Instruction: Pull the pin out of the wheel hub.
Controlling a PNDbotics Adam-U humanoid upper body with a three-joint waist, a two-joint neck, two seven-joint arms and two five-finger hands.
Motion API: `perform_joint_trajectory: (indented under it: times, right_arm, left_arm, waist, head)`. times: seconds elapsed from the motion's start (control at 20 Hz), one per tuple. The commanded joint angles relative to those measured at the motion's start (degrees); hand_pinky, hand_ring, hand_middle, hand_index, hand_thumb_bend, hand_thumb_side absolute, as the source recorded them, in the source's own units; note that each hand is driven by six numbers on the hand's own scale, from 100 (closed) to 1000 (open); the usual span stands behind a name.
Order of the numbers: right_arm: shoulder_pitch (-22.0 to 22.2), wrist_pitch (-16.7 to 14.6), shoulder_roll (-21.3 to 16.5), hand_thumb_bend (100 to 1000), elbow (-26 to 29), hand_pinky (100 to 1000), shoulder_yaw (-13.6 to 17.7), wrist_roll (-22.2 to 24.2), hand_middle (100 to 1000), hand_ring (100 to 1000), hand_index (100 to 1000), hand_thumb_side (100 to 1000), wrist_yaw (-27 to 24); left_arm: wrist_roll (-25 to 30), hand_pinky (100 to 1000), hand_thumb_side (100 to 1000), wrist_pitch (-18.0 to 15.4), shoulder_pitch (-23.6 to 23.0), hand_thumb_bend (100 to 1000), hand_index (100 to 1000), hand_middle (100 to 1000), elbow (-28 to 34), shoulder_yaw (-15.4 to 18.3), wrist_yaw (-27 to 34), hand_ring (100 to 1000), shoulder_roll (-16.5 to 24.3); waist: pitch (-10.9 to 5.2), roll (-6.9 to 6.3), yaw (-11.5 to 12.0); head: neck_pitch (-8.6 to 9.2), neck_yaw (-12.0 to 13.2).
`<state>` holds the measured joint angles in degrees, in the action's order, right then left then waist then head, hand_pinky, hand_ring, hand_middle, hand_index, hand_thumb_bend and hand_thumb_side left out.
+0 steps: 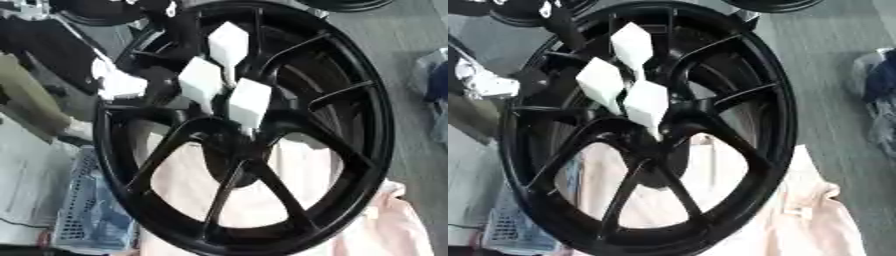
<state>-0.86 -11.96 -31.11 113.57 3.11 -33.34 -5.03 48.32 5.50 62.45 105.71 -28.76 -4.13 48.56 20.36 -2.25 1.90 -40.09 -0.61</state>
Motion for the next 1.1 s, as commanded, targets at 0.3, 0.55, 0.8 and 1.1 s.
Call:
perform_joint_trajectory:
  times: [0.3, 0.55, 0.8, 1.1]
  right_arm:
    - [-0.76, 0.06, -1.02, 100, 1.02, 633, -0.07, 0.33, 737, 804, 703, 431, -0.67]
    - [-1.10, 0.15, -0.58, 100, 1.02, 632, -0.33, 0.42, 736, 803, 702, 439, -0.68]
    - [-1.49, 0.25, -0.09, 100, 1.02, 632, -0.56, 0.41, 735, 803, 702, 447, -0.62]
    - [-1.87, 0.22, 0.42, 100, 1.02, 631, -0.75, 0.26, 735, 803, 701, 453, -0.55]
  left_arm:
    - [0.84, 856, 333, 0.21, 2.39, 291, 862, 762, -2.73, -0.90, -2.72, 842, -1.45]
    - [0.83, 860, 318, -0.28, 2.79, 312, 861, 764, -4.01, -1.03, -5.04, 854, -2.33]
    - [0.85, 851, 335, -0.29, 2.90, 281, 853, 759, -5.89, -1.28, -6.45, 848, -3.09]
    - [1.55, 842, 347, -0.21, 3.28, 267, 852, 758, -6.99, -1.54, -6.57, 846, -3.95]
  waist:
    - [-0.34, -0.04, -0.59]
    - [0.39, -0.03, -0.97]
    - [1.29, -0.02, -1.44]
    - [2.03, 0.01, -1.91]
  head:
    - [-0.21, 0.77]
    - [-0.85, 1.71]
    - [-0.87, 2.44]
    - [-0.64, 3.03]
